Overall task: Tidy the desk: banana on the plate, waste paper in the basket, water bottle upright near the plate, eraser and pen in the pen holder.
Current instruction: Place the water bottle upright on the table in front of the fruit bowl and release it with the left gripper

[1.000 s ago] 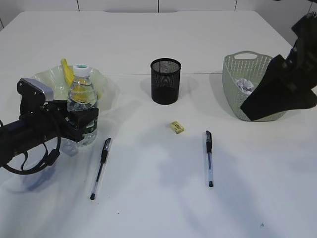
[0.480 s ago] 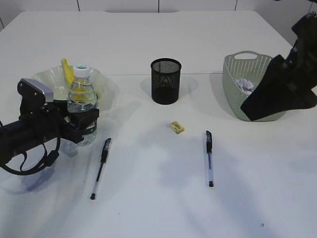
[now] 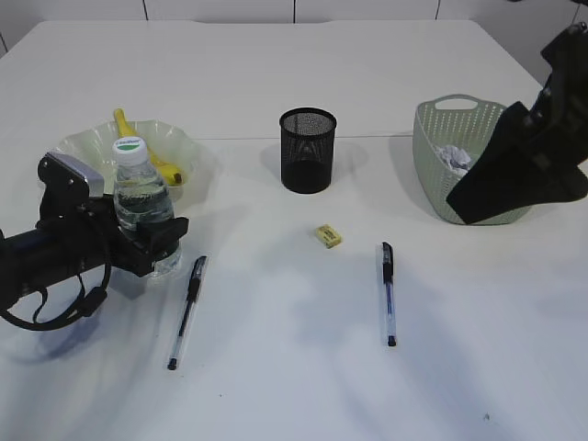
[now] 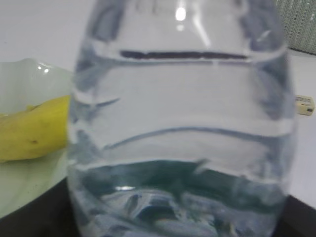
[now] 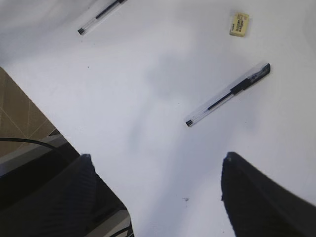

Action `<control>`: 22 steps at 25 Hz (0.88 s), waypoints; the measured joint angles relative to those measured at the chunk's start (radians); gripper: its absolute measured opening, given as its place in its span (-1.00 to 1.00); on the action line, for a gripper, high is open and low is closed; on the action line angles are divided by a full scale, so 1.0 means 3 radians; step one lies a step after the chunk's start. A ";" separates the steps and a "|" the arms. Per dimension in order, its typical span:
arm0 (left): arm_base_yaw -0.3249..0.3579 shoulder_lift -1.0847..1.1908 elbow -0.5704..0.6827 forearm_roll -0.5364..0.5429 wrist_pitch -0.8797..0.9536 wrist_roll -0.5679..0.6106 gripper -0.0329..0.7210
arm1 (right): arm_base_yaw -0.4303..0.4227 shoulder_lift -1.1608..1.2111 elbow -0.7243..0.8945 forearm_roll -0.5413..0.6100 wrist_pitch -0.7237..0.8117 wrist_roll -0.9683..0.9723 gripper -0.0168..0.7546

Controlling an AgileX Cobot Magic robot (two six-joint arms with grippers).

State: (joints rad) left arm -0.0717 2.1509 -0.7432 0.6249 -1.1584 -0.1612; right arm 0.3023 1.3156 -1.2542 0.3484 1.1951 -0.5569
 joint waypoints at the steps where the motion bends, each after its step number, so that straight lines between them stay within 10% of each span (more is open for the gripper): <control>1: 0.0000 -0.0002 0.0016 -0.0014 0.0000 0.0000 0.58 | 0.0000 0.0000 0.0000 0.0000 0.0000 0.0004 0.57; 22: 0.0000 -0.0589 0.0089 -0.0044 0.0019 0.0000 0.63 | 0.0000 0.0000 0.0000 0.0000 0.0004 0.0004 0.57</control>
State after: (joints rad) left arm -0.0717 1.9743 -0.7164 0.6117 -1.1527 -0.1612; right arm 0.3023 1.3156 -1.2542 0.3484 1.1964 -0.5556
